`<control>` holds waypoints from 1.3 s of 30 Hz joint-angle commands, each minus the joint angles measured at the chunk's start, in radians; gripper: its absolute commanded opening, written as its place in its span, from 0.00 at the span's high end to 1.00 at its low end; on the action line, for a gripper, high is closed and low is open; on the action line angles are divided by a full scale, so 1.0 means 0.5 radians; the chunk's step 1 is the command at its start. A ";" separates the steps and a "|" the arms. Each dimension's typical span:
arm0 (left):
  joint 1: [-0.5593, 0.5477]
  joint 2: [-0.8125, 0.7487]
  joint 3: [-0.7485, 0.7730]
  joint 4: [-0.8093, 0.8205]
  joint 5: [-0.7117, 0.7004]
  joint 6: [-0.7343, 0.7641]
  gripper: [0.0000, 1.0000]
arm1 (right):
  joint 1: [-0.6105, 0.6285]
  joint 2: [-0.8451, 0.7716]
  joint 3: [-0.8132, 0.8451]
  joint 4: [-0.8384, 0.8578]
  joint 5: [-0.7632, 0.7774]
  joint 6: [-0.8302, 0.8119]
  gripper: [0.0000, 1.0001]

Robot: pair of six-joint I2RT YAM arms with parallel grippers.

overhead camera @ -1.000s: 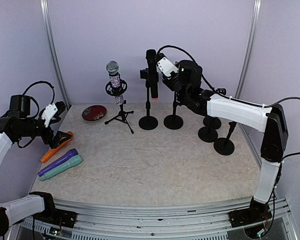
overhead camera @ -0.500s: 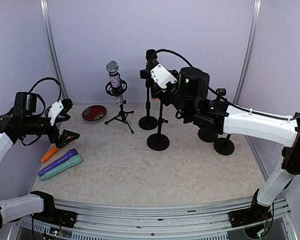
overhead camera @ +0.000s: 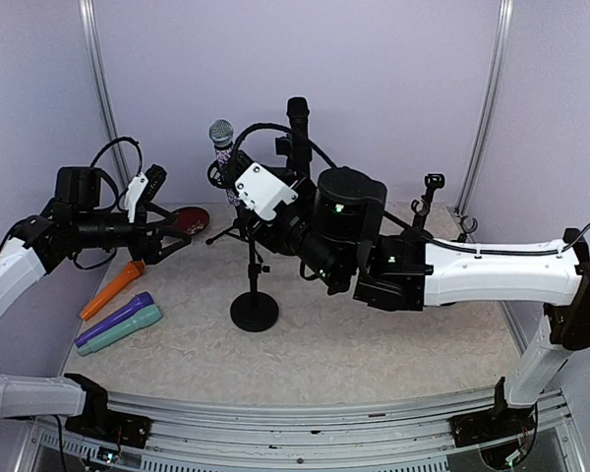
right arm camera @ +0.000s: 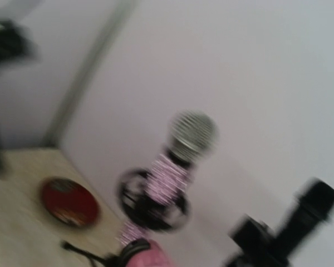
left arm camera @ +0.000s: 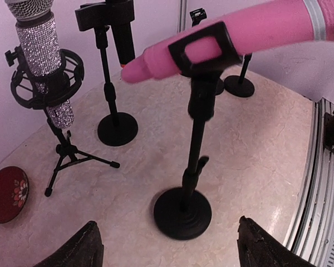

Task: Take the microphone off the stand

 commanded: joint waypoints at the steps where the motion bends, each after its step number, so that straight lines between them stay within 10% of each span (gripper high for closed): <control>1: -0.130 0.093 0.049 0.340 0.028 -0.266 0.20 | 0.084 0.110 0.237 0.416 -0.127 -0.067 1.00; 28: -0.183 0.341 -0.029 0.451 0.020 -0.129 0.56 | 0.205 0.409 0.459 0.458 -0.210 -0.092 1.00; 39: -0.171 0.354 -0.120 0.560 -0.097 -0.187 1.00 | 0.243 0.362 0.389 0.509 -0.157 -0.135 1.00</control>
